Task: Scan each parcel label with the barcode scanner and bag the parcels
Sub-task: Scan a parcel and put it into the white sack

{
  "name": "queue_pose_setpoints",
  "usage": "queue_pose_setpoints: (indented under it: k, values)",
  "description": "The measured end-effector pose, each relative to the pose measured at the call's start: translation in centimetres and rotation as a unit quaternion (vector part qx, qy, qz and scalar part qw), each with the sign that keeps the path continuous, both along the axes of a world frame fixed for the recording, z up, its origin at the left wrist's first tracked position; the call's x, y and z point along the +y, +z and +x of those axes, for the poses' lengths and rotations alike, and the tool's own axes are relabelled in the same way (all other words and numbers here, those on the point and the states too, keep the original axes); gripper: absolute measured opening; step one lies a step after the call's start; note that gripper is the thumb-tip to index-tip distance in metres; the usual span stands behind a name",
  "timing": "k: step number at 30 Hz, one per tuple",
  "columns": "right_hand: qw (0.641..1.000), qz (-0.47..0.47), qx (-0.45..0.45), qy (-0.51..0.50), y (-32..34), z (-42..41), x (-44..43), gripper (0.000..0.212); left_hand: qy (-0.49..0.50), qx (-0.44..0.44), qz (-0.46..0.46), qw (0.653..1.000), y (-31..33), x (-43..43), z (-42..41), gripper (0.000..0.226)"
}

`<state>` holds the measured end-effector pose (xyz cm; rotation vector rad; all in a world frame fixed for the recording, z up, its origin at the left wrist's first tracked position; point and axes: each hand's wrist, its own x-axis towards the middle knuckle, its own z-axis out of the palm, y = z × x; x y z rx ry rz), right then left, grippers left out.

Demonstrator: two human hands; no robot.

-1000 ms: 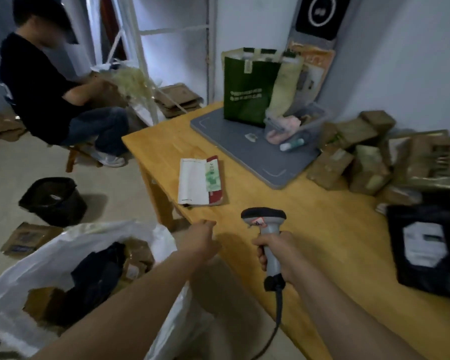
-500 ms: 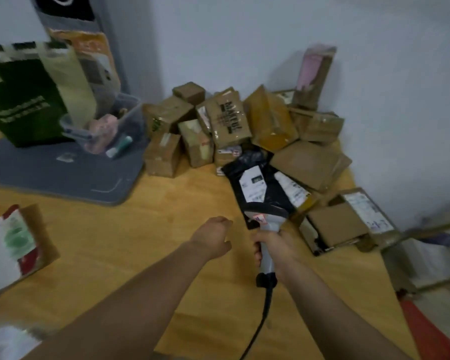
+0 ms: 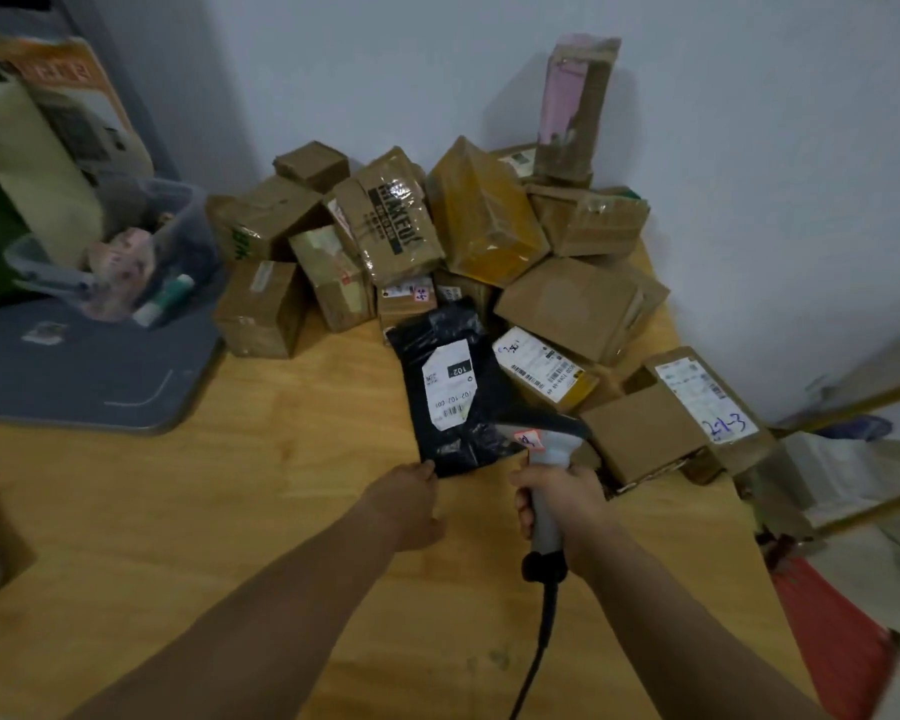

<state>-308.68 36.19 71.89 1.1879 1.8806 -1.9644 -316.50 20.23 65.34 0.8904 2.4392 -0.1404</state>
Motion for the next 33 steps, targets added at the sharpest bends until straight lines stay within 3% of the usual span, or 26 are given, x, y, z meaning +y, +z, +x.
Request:
queue_pose_setpoints:
  k: [5, 9, 13, 16, 22, 26, 29, 33]
  values:
    - [1.000, -0.007, 0.006, 0.028, 0.6, 0.0, -2.9, 0.020, 0.050, 0.002, -0.052, 0.997, 1.5, -4.6, 2.2, 0.048]
    - [0.998, -0.021, 0.014, 0.053, 0.8, 0.8, -5.0, 0.016, -0.008, 0.019, -0.081, 0.996, 2.8, -7.7, 4.2, 0.034]
    - [0.998, -0.028, 0.020, 0.053, 1.5, 1.5, -5.8, 0.014, -0.068, -0.026, 0.026, 0.997, 2.4, -8.7, 4.9, 0.036]
    - [0.998, -0.022, 0.007, 0.056, 1.5, 2.0, -5.7, 0.009, -0.042, 0.008, 0.089, 0.995, 1.5, -7.8, 2.9, 0.047]
    - [0.998, -0.011, -0.017, 0.057, 0.4, 3.3, -4.9, 0.010, -0.009, 0.022, -0.016, 1.000, -0.2, -6.5, -0.6, 0.072]
    - [0.999, -0.004, -0.013, 0.043, 0.1, 3.7, -4.8, 0.013, 0.096, 0.035, -0.070, 0.992, 0.0, -5.4, 0.4, 0.054]
    - [0.999, -0.011, -0.012, 0.042, 0.1, 3.4, -4.9, 0.008, 0.156, 0.038, -0.051, 0.986, 0.2, -5.4, 0.7, 0.036]
    - [0.998, -0.015, -0.013, 0.058, -0.4, 3.0, -5.4, 0.010, 0.029, 0.061, 0.013, 0.998, -0.2, -7.0, 0.8, 0.022]
